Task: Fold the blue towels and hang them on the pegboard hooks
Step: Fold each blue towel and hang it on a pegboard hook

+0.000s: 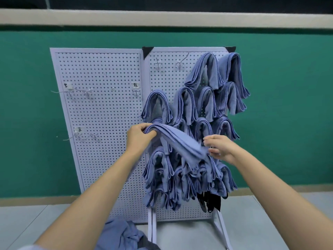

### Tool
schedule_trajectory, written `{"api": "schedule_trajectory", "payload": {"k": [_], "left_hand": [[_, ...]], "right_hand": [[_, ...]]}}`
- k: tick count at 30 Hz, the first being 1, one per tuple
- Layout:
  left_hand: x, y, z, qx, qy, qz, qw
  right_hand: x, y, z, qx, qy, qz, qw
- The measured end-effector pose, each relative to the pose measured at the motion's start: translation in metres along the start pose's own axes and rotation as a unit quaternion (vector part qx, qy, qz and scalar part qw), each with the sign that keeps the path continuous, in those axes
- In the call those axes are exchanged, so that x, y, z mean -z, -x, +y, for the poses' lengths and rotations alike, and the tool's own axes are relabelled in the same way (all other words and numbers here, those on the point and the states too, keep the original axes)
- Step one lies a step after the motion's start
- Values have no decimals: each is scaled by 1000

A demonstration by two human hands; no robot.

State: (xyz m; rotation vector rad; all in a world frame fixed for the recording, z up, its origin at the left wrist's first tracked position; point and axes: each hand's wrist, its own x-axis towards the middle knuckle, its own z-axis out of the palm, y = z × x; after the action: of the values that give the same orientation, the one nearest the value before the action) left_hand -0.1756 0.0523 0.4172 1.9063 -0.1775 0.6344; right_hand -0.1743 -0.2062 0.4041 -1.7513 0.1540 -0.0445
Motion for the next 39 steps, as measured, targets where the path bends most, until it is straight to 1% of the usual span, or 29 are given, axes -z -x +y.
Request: {"api": "schedule_trajectory", "payload": {"k": [2, 4, 7, 9, 11, 13, 18, 21, 24, 29, 35, 39], "left_hand": [[-1, -4, 7, -1, -14, 13, 1000], [-6, -9, 14, -4, -24, 18, 1000], [-13, -14, 28, -4, -22, 24, 999], [-17, -17, 36, -12, -15, 22, 1000], [-21, -20, 44, -26, -10, 16, 999], [-24, -24, 49, -39, -11, 8, 999], [-25, -41, 47, -66, -27, -11, 997], [-33, -57, 43, -87, -31, -16, 996], [-46, -79, 50, -114, -22, -16, 993], [-60, -122, 90, -156, 11, -6, 988], [-66, -182, 144, -200, 78, 21, 976], [-66, -217, 175, -225, 81, 45, 970]], "right_hand": [[-15, 2, -8, 63, 31, 23, 997], [-32, 7, -24, 143, 27, 7, 989], [-56, 11, -47, 247, 73, -15, 966], [-68, 9, -55, 289, 109, -19, 951], [-73, 2, -58, 321, 180, 19, 930], [-69, -2, -60, 339, 240, 67, 907], [-49, -10, -66, 374, 188, 77, 905], [-38, -23, -73, 379, 168, 78, 907], [-27, -43, -86, 387, 158, 95, 903], [-8, -71, -133, 418, 133, 132, 889], [12, -88, -203, 455, 119, 197, 860], [16, -97, -243, 474, 119, 238, 839]]}}
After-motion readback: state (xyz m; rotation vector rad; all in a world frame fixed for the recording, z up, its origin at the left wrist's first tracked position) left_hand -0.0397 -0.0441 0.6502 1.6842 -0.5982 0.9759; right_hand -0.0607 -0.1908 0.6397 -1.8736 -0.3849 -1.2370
